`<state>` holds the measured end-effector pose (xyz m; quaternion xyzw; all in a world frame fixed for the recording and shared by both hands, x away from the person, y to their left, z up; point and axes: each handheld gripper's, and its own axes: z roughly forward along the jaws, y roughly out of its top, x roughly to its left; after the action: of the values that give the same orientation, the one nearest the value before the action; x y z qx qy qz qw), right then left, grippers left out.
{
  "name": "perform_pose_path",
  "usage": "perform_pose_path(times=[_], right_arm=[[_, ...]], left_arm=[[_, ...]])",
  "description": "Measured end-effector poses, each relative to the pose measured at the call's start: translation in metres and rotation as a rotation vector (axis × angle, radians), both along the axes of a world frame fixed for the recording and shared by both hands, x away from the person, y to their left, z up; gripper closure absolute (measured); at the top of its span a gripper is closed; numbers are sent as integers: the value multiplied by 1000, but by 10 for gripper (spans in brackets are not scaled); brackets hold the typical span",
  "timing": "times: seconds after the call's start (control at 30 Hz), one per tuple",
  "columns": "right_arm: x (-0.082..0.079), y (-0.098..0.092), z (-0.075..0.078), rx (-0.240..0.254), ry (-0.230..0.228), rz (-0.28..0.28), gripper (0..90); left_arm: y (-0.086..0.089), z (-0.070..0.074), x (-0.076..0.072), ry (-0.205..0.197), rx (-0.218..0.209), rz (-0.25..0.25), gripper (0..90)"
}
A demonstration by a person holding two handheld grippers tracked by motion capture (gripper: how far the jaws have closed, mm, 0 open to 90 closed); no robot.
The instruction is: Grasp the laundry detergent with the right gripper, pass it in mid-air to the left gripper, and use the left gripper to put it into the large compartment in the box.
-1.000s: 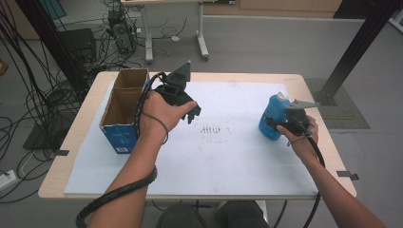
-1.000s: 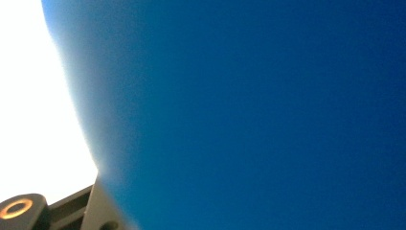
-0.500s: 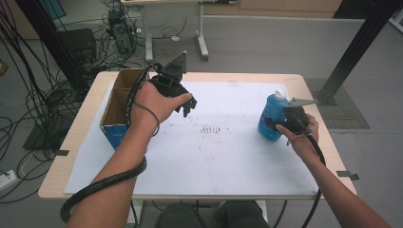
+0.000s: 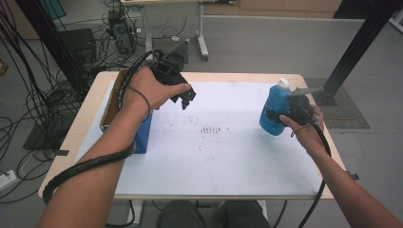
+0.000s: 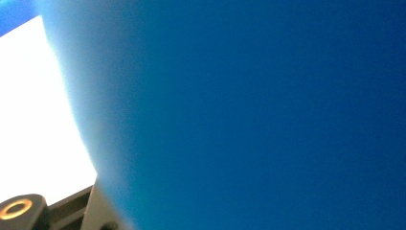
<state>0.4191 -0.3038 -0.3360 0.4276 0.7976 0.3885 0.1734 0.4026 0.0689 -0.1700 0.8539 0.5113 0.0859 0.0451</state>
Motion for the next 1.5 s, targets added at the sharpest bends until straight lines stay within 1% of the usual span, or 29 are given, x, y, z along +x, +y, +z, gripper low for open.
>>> perform_pose_path(times=[0.03, 0.1, 0.13, 0.17, 0.2, 0.27, 0.37, 0.4, 0.47, 0.5, 0.6, 0.63, 0.7, 0.73, 0.77, 0.8, 0.83, 0.9, 0.93, 1.03, 1.07, 1.1, 1.17, 1.33, 1.37, 1.4, 1.43, 1.47, 1.5], right_arm=[[1, 3, 8, 6, 13, 11, 437], [2, 8, 16, 19, 23, 29, 436], [2, 11, 20, 27, 30, 40, 437], [2, 15, 23, 31, 35, 54, 437], [2, 18, 26, 30, 39, 68, 437], [2, 26, 32, 25, 47, 96, 437], [2, 38, 39, 19, 54, 138, 437], [2, 43, 41, 21, 60, 150, 437], [2, 51, 45, 28, 71, 179, 437], [2, 55, 46, 30, 79, 190, 437], [2, 69, 51, 22, 70, 230, 437], [1, 74, 53, 18, 66, 242, 437], [-1, 83, 55, 16, 57, 272, 436], [-1, 83, 55, 16, 57, 272, 436], [-2, 88, 56, 17, 54, 288, 436], [-3, 97, 56, 15, 52, 326, 436], [-3, 102, 56, 15, 53, 342, 436], [-2, 112, 55, 15, 51, 376, 435], [-1, 117, 55, 15, 55, 391, 435], [3, 132, 51, 10, 51, 433, 435], [3, 132, 51, 10, 51, 433, 435], [4, 142, 47, 0, 53, 457, 435], [5, 151, 43, -4, 59, 489, 435], [7, 173, 32, -2, 71, 560, 435], [7, 177, 30, -1, 66, 577, 435], [7, 177, 30, -1, 66, 577, 435], [8, 184, 28, 12, 65, 599, 435], [9, 187, 26, 20, 63, 611, 435], [9, 187, 26, 20, 63, 611, 435]], left_arm=[[-1, 4, 1, 4, -11, -30, 58], [-1, 5, 1, 4, -10, -39, 58], [-2, 6, 2, 7, -3, -58, 58], [-3, 10, 3, 14, 9, -92, 58], [-3, 10, 3, 14, 9, -92, 59], [-4, 16, 3, 10, 13, -140, 59], [-4, 19, 4, 8, 16, -163, 59], [-2, 21, 4, 10, 32, -194, 60], [-2, 22, 4, 9, 30, -201, 60], [0, 24, 4, 10, 33, -225, 60], [4, 27, 6, 12, 32, -259, 60], [4, 27, 6, 12, 32, -259, 60], [7, 32, 8, 9, 18, -299, 58], [7, 32, 8, 9, 18, -299, 58], [7, 33, 9, 7, 19, -311, 58], [8, 35, 10, 8, 7, -334, 58], [8, 35, 10, 8, 7, -334, 58], [7, 39, 11, 3, 12, -373, 58], [7, 39, 11, 3, 12, -373, 58], [6, 42, 14, 2, 12, -410, 58], [6, 42, 14, 2, 12, -410, 58], [6, 43, 15, 2, 24, -423, 58], [7, 44, 17, 5, 35, -435, 58], [11, 47, 22, -3, 37, -449, 58], [11, 47, 22, -3, 37, -449, 58], [11, 47, 22, 1, 39, -452, 58], [11, 48, 23, 0, 57, -458, 58], [11, 48, 23, 0, 57, -458, 58], [11, 48, 23, 1, 57, -461, 58]])
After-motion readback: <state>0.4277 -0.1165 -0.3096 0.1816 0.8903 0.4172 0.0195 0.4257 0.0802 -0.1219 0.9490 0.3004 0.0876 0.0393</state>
